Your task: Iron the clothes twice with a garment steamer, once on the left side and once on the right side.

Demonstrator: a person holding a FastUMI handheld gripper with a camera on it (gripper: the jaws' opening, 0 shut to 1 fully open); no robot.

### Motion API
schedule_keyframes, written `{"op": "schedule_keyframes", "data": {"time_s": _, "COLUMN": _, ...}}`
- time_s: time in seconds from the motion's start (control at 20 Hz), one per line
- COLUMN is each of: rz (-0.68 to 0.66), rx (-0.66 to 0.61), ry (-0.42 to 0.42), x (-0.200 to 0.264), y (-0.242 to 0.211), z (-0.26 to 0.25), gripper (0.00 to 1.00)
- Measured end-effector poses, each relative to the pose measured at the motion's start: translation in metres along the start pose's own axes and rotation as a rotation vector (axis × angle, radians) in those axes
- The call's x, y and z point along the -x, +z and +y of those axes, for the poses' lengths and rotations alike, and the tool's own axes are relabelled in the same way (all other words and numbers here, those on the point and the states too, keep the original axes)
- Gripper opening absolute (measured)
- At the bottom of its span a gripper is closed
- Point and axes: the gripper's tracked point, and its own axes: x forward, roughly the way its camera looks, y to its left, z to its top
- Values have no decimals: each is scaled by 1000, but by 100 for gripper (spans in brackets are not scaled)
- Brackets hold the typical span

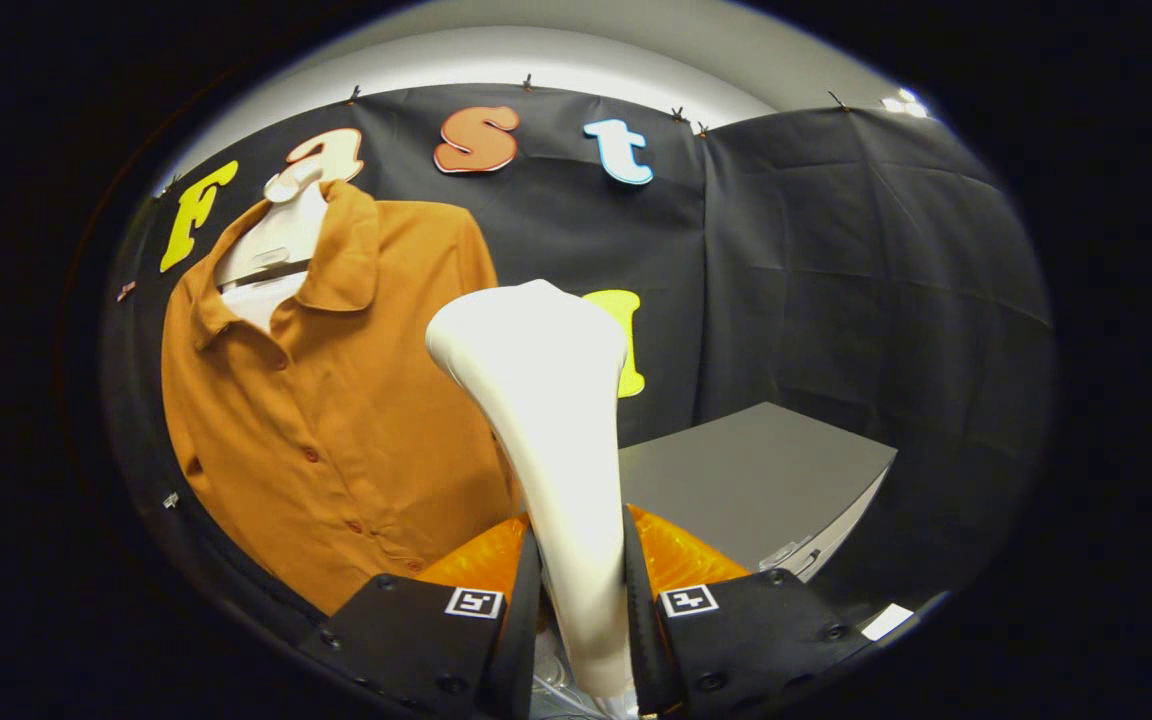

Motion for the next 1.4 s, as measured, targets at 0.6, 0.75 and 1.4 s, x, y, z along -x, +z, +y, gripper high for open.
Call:
{"op": "schedule_keyframes", "data": {"time_s": 0.6, "rz": 23, "rx": 48, "ry": 81, "x": -18, "y": -7, "z": 91, "gripper": 43}}
{"op": "schedule_keyframes", "data": {"time_s": 0.75, "rz": 31, "rx": 55, "ry": 74, "x": -31, "y": -9, "z": 100, "gripper": 42}}
{"op": "schedule_keyframes", "data": {"time_s": 1.4, "rz": 226, "rx": 130, "ry": 54, "x": -72, "y": -85, "z": 112, "gripper": 43}}
